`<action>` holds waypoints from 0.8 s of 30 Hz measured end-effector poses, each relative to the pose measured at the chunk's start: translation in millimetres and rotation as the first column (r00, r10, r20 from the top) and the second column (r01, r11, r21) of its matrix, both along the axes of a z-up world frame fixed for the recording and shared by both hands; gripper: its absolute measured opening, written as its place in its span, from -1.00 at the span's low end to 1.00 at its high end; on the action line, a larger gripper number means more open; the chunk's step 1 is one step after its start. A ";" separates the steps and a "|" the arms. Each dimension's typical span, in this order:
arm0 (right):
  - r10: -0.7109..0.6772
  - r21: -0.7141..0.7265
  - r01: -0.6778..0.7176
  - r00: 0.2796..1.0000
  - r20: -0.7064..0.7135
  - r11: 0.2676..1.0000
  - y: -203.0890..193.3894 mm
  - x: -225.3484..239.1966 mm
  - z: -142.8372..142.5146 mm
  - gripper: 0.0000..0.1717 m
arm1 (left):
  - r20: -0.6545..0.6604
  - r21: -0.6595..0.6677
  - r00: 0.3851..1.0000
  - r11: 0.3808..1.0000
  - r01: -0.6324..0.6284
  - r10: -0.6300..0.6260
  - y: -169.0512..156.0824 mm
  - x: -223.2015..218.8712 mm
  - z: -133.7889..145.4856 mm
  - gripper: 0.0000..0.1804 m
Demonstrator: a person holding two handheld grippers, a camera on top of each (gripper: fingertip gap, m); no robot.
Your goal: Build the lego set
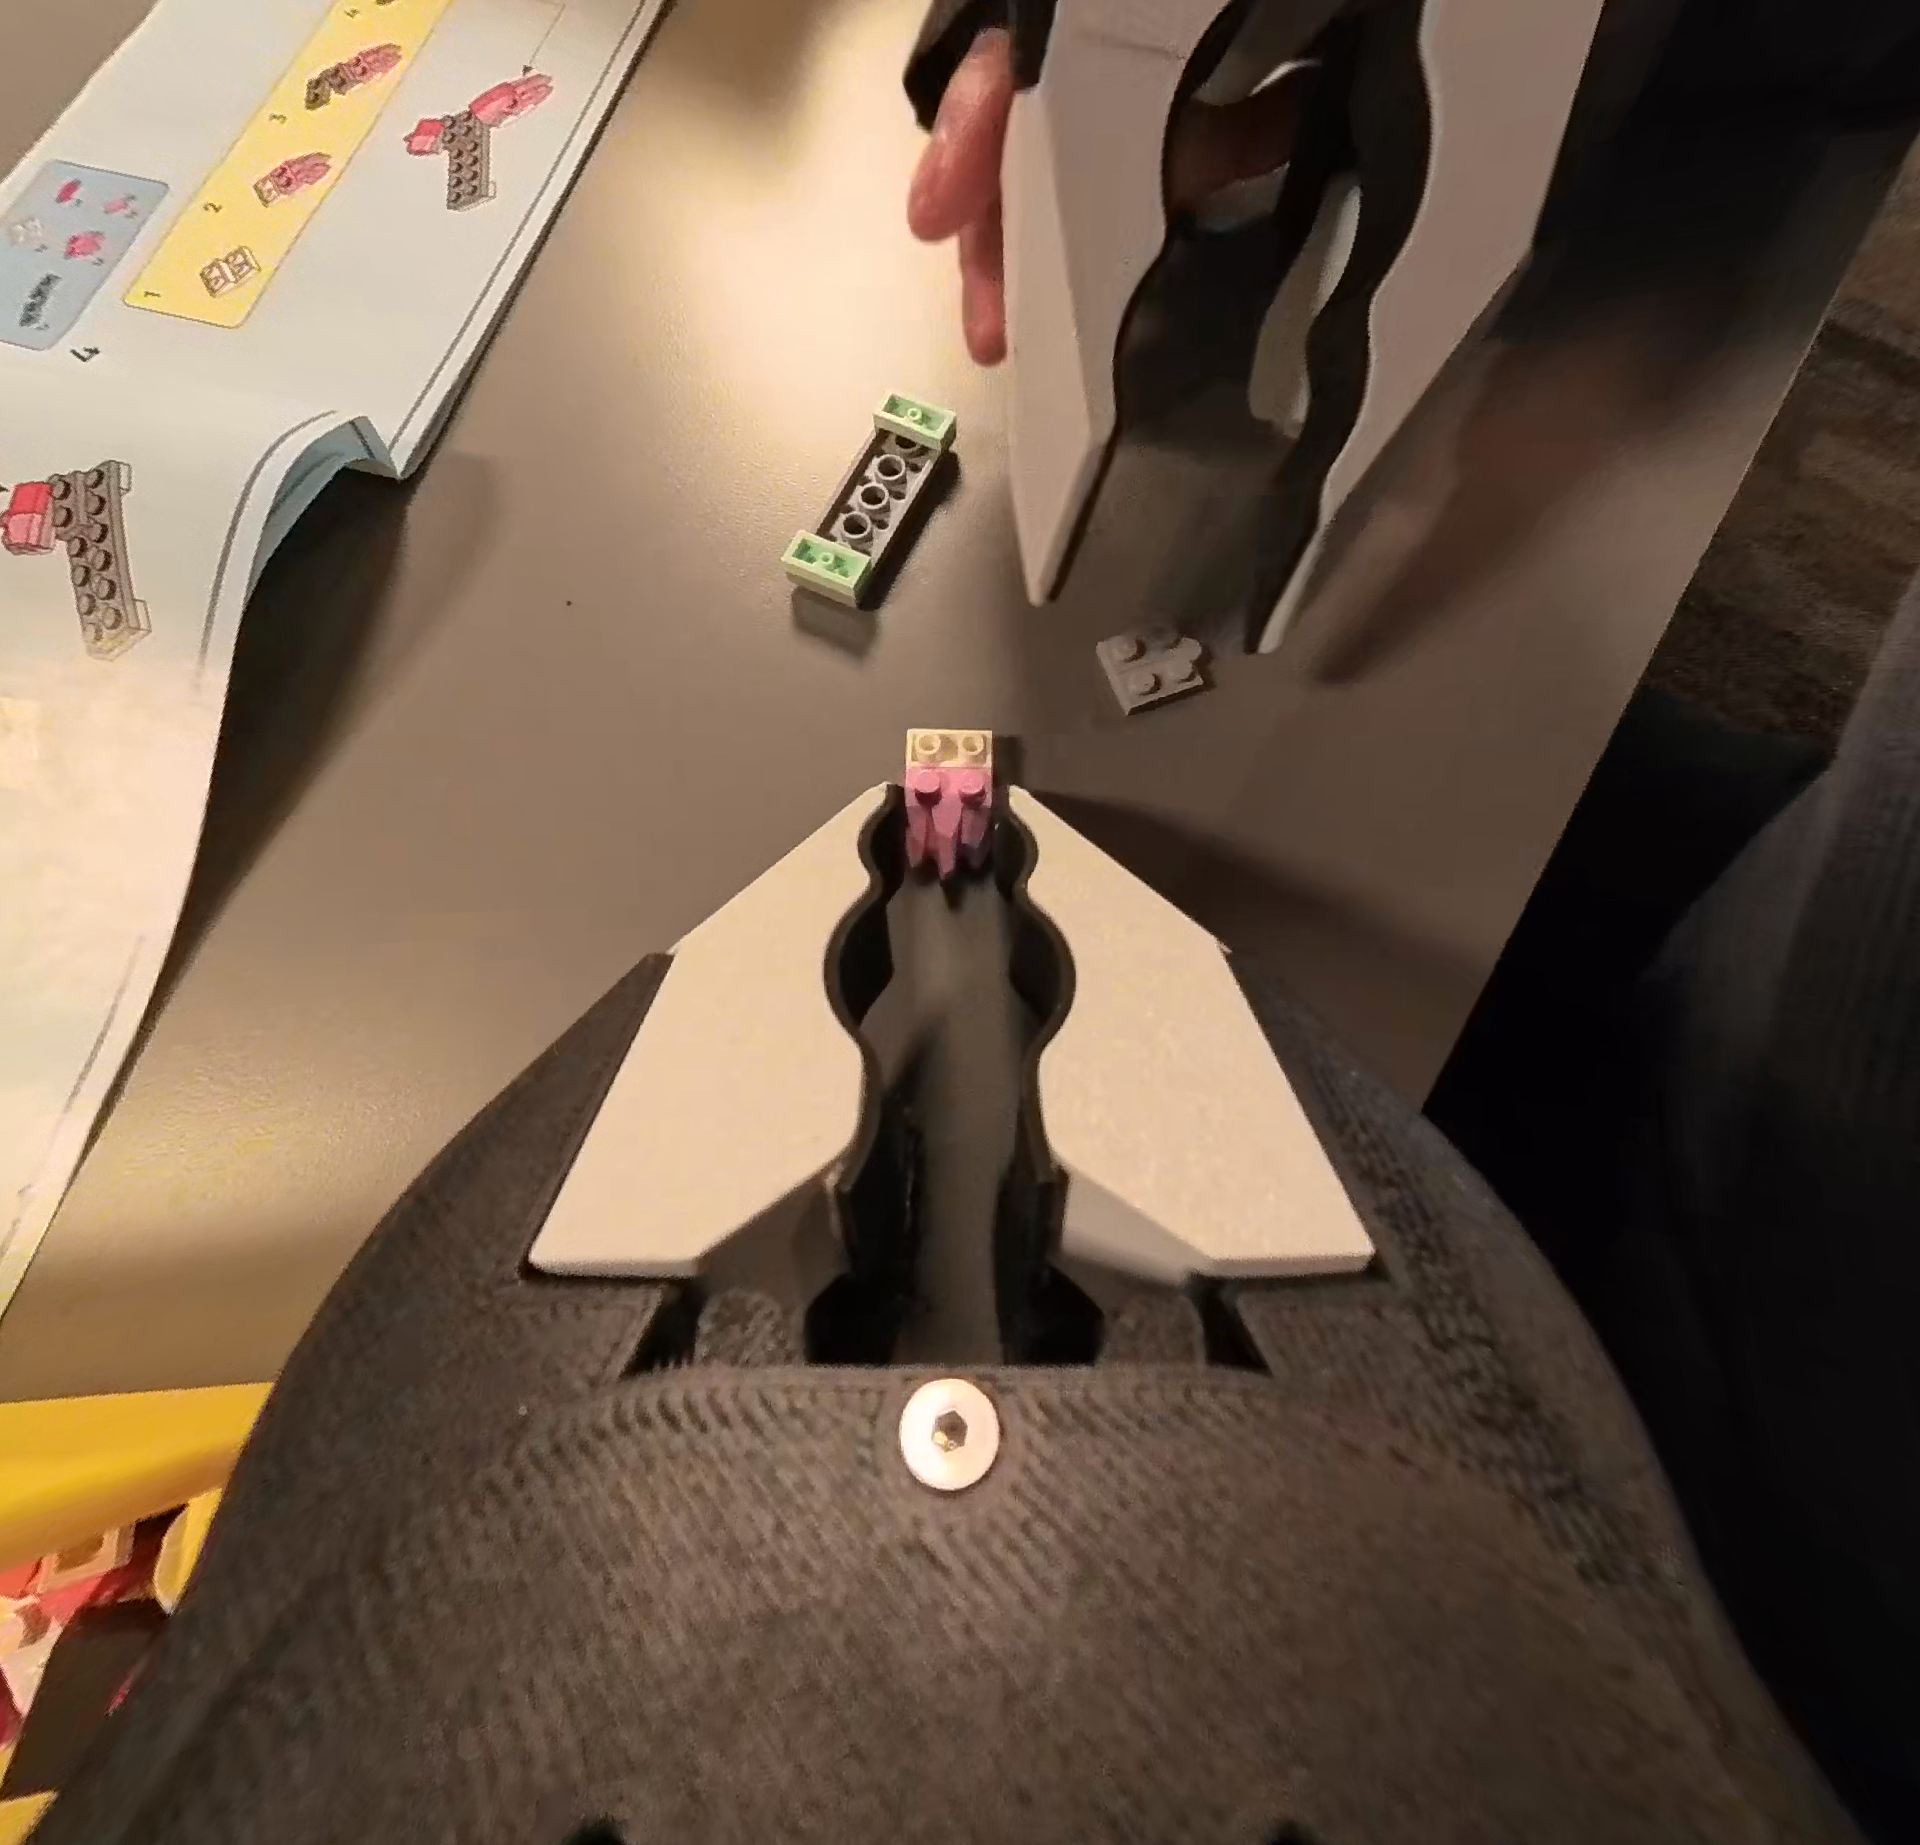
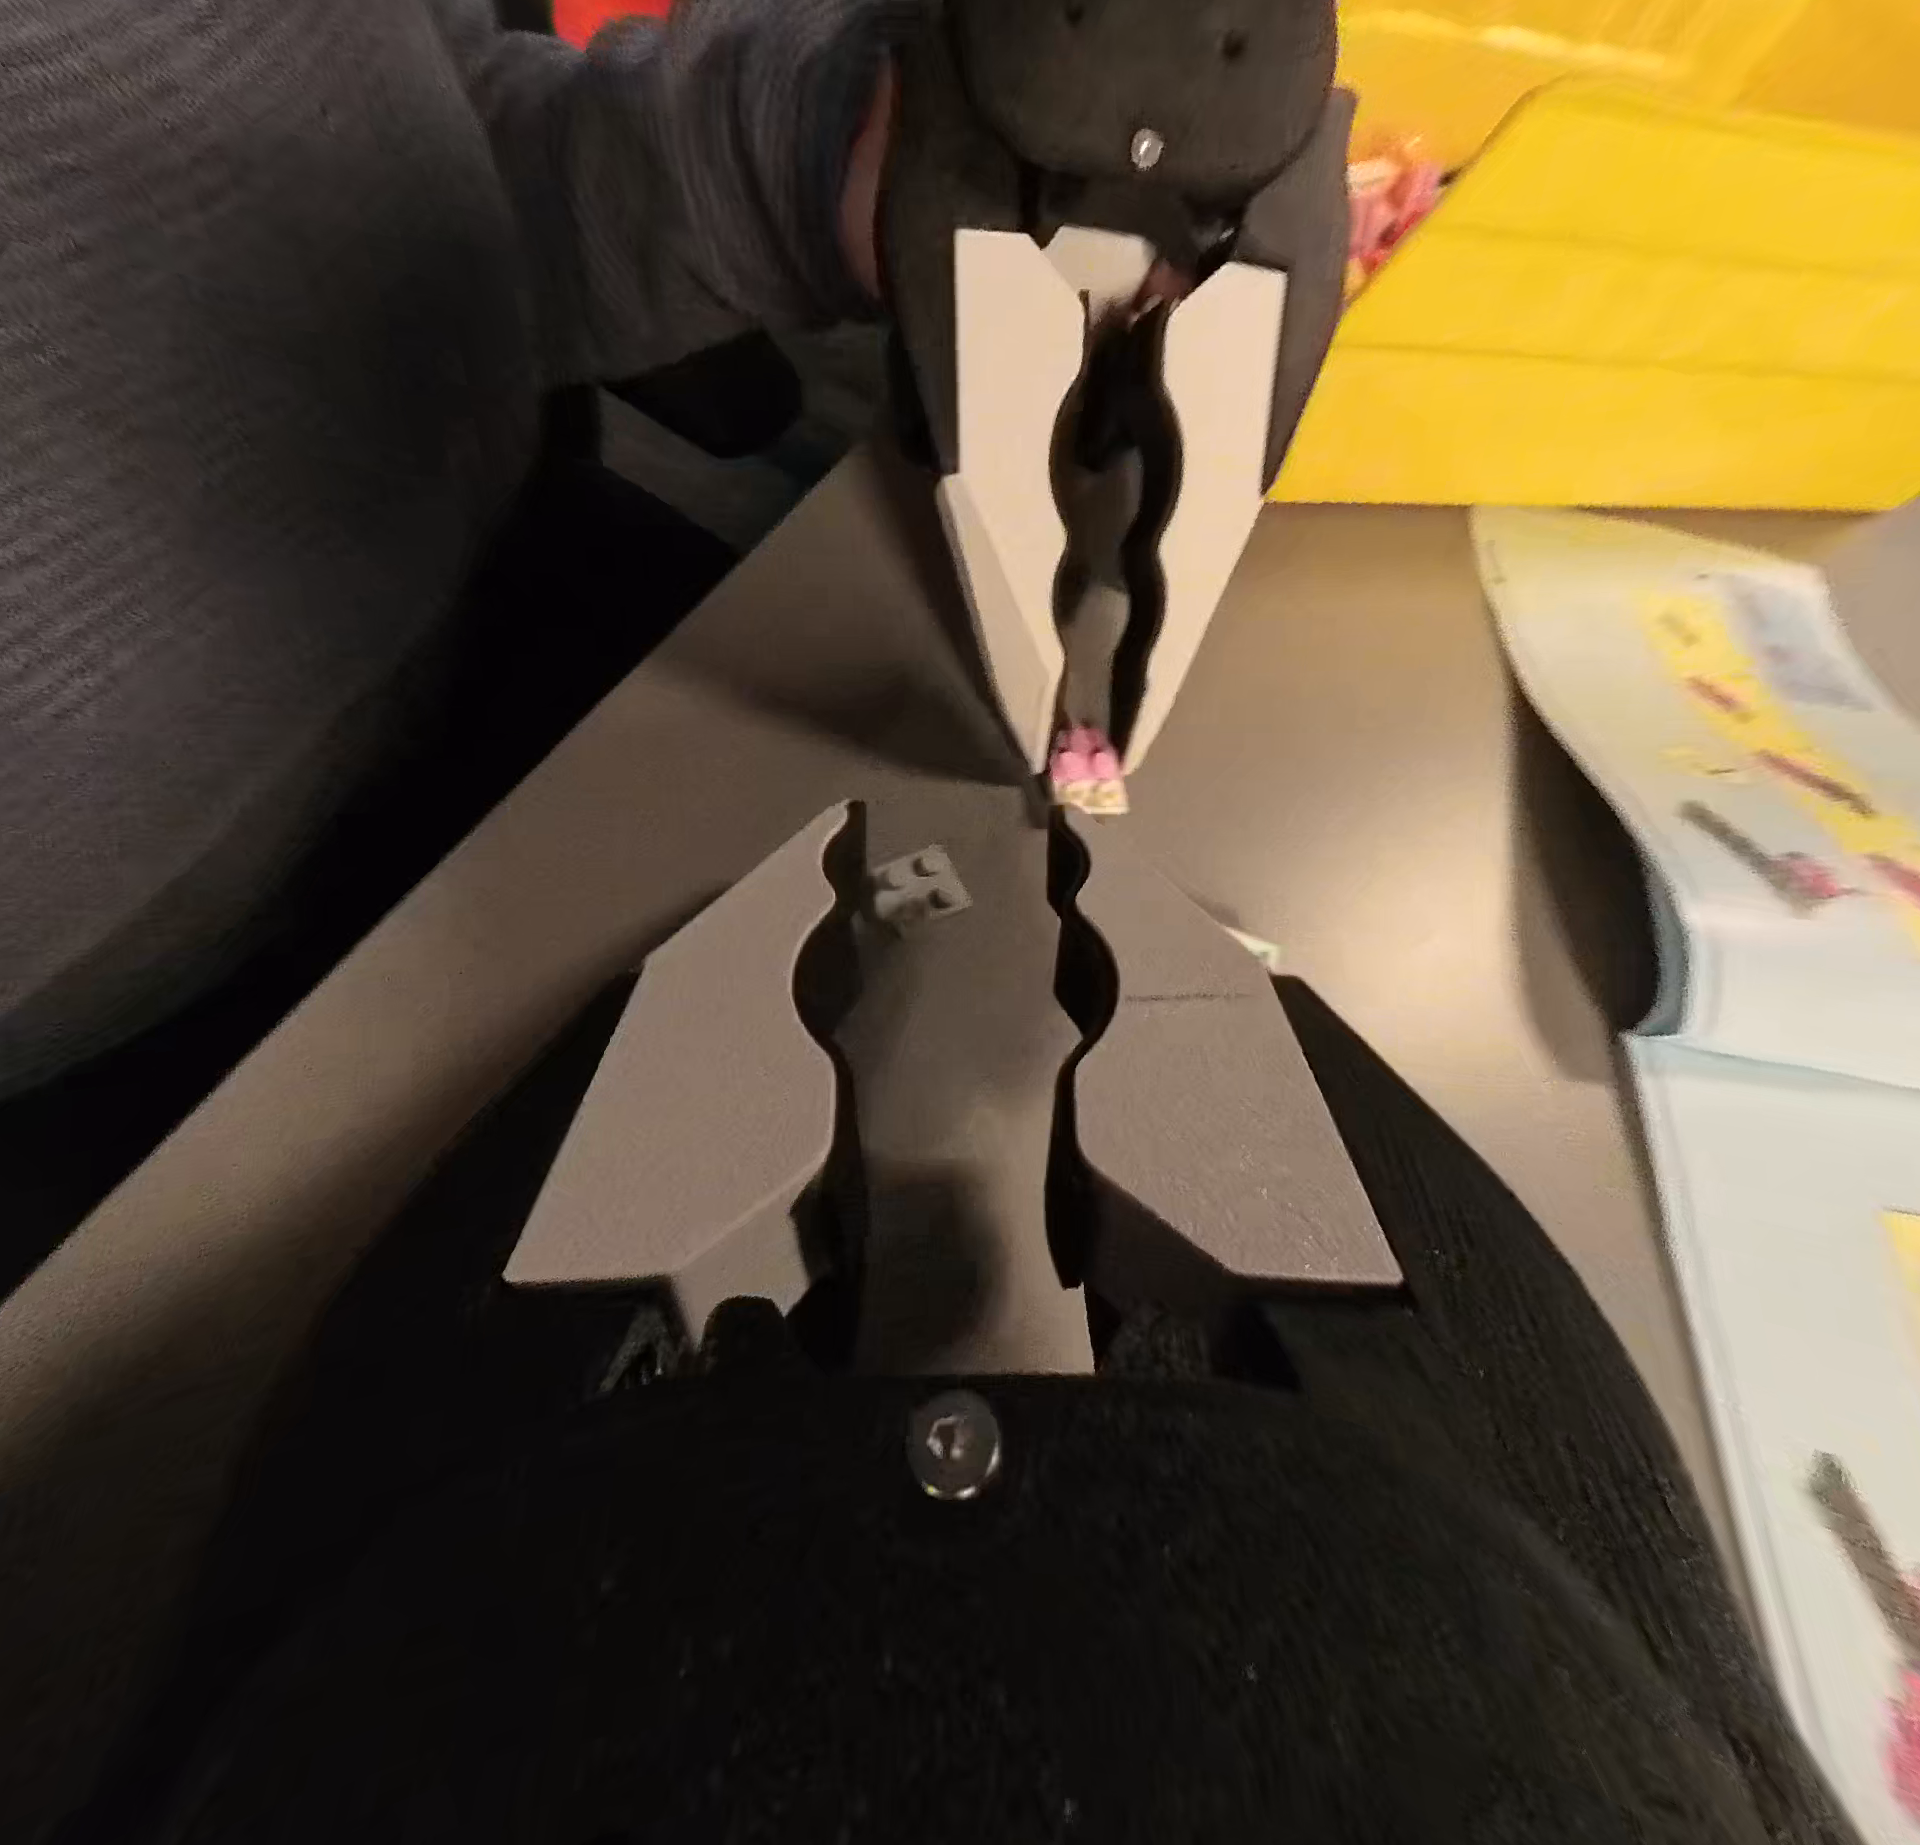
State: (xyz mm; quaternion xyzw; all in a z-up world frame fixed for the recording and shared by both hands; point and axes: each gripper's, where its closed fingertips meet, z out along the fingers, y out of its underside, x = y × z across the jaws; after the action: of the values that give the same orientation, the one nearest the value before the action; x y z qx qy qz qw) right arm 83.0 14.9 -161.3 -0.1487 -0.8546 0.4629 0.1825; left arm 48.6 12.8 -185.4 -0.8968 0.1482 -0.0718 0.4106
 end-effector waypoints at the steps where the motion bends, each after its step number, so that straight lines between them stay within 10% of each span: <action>1: 0.015 -0.007 -0.015 0.999 0.043 1.000 -1.4 2.5 -2.1 -0.61 | 0.006 -0.002 1.000 1.000 0.000 0.000 0.0 0.0 0.0 -0.83; 24: 0.027 0.077 -0.040 0.988 0.153 0.996 6.6 9.6 -21.1 -0.71 | 0.042 -0.014 0.999 1.000 -0.012 0.013 0.4 -1.4 0.3 -0.82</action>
State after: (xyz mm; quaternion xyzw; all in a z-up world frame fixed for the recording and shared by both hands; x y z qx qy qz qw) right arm 92.6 21.4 -182.4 -0.1617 -0.8862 0.4187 0.1150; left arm 47.2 13.2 -185.1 -0.8987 0.1336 -0.0891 0.4081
